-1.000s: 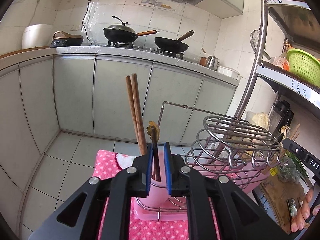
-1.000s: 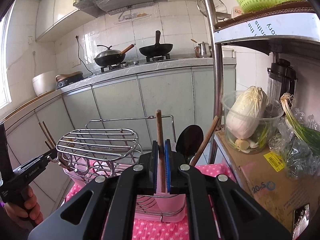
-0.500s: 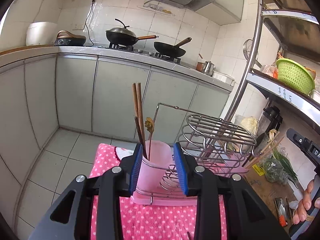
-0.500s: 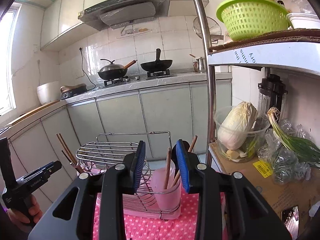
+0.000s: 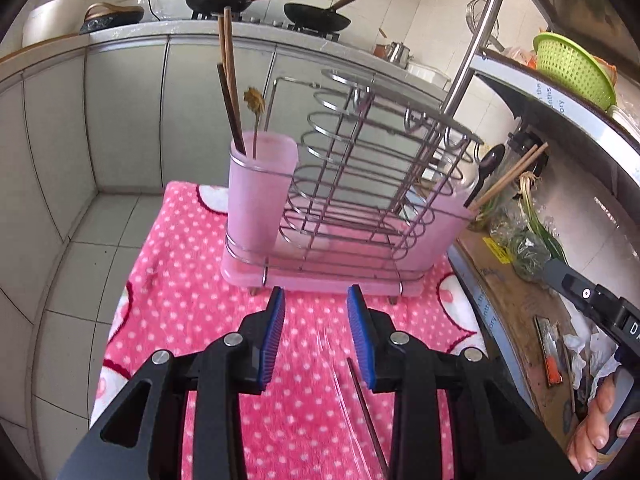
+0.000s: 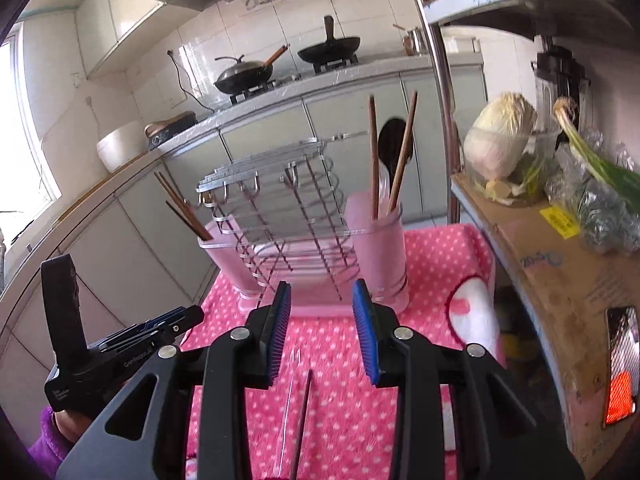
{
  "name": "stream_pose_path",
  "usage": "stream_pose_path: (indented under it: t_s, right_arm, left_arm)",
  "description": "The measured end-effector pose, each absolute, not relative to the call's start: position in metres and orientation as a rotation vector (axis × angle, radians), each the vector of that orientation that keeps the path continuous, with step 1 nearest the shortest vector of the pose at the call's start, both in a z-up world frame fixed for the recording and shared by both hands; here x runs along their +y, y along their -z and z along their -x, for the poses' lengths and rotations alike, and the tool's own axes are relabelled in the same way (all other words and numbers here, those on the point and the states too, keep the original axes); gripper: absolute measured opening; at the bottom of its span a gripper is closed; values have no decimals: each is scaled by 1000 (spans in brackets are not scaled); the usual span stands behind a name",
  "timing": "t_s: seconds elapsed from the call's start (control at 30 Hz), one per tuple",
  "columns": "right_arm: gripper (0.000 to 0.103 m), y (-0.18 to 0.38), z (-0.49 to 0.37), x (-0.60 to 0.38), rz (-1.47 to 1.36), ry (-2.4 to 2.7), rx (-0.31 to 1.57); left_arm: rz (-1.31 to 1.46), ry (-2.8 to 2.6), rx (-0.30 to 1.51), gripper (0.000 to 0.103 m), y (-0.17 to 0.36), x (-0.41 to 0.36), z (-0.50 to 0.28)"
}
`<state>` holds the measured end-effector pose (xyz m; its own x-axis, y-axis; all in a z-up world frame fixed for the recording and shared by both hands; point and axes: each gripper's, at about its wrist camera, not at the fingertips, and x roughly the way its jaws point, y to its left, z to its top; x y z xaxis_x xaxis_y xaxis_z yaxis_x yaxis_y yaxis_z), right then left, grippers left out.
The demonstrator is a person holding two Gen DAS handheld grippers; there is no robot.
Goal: Organize utensils
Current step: 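Grasp the clear plastic fork with the left tool while the right tool grasps a dark chopstick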
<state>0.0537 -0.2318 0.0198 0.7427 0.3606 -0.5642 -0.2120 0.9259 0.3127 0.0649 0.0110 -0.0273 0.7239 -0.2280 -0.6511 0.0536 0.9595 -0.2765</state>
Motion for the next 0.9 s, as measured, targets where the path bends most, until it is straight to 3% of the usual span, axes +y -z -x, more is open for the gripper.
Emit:
stream_pose_path:
  t_s: [0.37,0.9]
  right_arm:
    - [33,47,-59,-230,-377,-373,955]
    - [32,63,-61,-239,-419,-392,1016]
  left_arm:
    - [325,186,987,31,80,-1,-78]
    - [265,163,1211,17,124,-34,-120]
